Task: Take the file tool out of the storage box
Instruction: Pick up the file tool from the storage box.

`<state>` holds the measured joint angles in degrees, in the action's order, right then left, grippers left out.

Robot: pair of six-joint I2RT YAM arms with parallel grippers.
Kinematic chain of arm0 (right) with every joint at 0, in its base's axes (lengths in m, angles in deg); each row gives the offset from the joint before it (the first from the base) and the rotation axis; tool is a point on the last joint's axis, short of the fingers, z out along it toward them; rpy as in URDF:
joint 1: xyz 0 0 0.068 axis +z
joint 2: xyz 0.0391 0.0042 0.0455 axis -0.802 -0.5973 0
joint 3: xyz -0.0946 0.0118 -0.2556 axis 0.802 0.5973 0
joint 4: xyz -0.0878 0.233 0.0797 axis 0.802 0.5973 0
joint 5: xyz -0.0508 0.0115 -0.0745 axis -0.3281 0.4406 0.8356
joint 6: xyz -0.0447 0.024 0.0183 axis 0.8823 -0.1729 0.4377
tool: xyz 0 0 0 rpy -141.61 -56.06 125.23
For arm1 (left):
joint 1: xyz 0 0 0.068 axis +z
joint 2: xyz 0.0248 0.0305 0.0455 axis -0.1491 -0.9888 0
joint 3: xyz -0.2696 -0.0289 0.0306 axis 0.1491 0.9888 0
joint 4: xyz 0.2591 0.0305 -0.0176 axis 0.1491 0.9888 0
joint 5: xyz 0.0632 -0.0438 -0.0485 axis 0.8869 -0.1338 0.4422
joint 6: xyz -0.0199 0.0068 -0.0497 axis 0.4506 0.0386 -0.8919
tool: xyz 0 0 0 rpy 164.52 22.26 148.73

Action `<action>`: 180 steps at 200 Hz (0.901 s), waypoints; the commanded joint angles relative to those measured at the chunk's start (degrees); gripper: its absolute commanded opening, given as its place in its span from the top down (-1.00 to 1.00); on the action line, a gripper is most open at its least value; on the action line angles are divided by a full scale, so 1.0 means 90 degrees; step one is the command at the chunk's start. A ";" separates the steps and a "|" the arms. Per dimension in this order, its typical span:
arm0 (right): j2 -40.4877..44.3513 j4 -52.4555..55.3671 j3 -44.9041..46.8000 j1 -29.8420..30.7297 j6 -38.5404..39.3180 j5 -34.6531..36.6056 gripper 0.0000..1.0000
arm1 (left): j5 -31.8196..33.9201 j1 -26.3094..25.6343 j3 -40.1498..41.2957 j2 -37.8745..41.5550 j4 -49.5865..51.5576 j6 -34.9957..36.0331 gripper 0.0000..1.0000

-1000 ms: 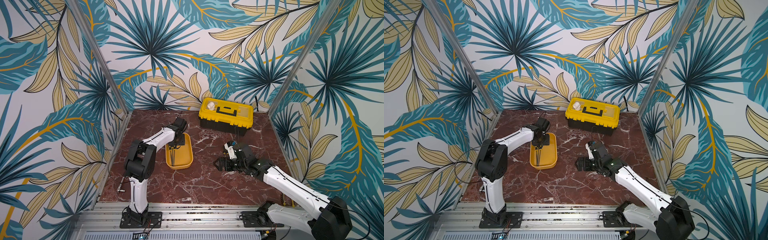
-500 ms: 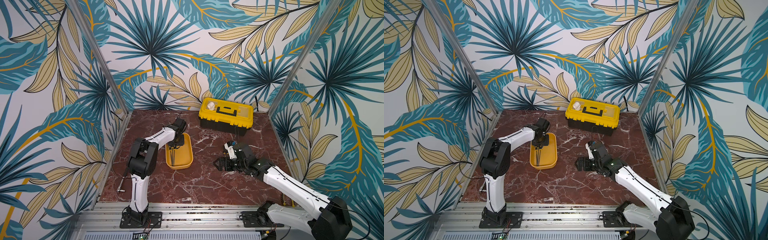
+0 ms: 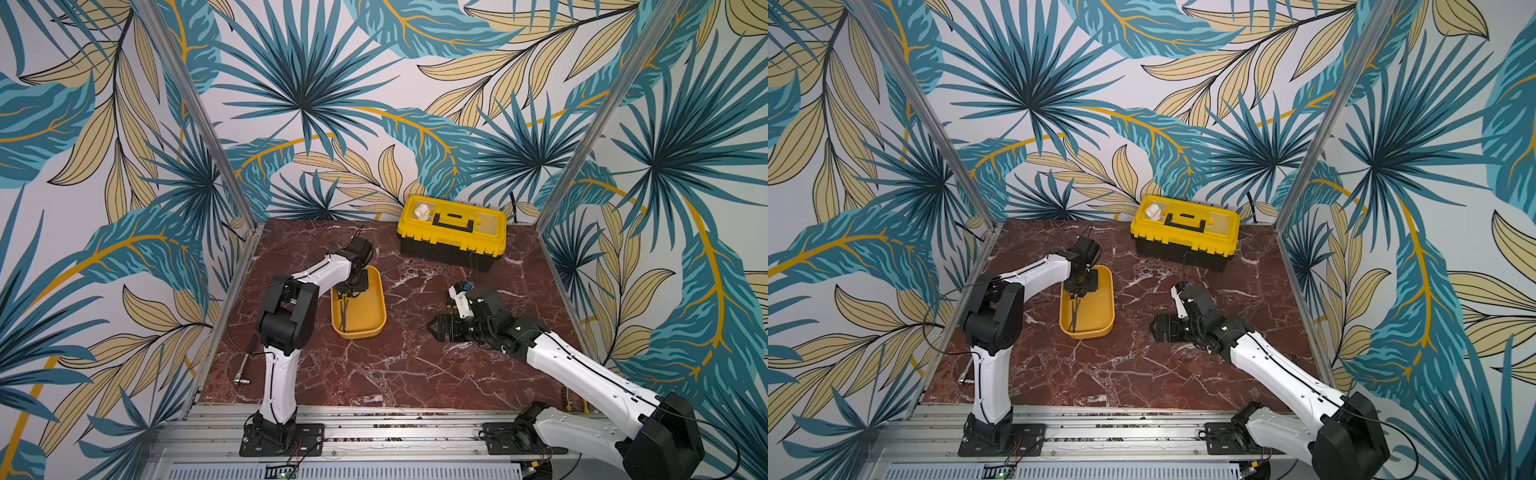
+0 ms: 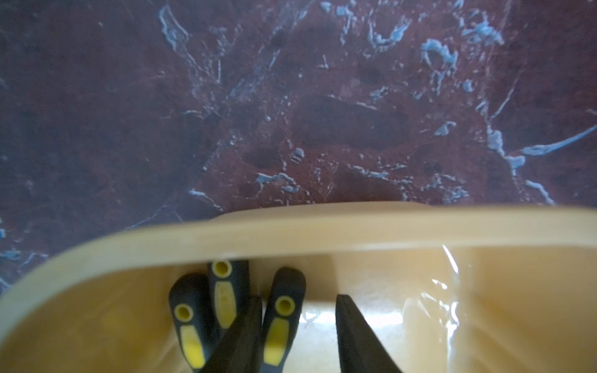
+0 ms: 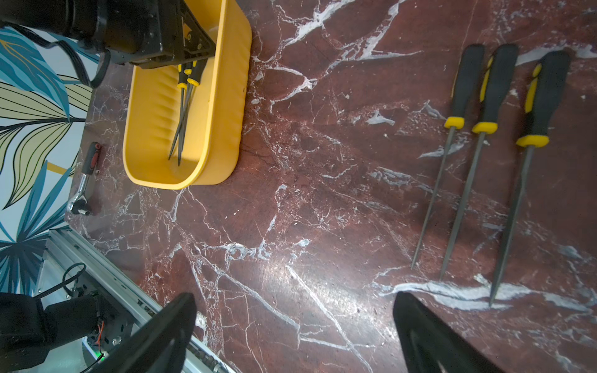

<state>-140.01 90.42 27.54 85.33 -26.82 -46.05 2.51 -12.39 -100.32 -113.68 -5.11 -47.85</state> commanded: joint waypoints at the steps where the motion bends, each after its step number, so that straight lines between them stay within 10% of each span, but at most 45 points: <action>1: 0.0049 -0.0049 0.0119 0.0005 -0.0043 0.0044 -0.99 | 0.0000 0.0024 -0.0347 -0.0086 -0.0076 0.0068 0.17; 180: 0.0059 -0.0970 0.0241 0.0017 -0.0452 -0.1068 -0.79 | -0.1150 0.0025 0.0136 0.0930 -0.0546 -0.0300 0.68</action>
<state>-140.01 86.42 28.83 85.36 -28.53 -51.03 -2.63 -12.37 -101.02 -112.42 -6.40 -48.17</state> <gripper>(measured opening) 0.918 0.196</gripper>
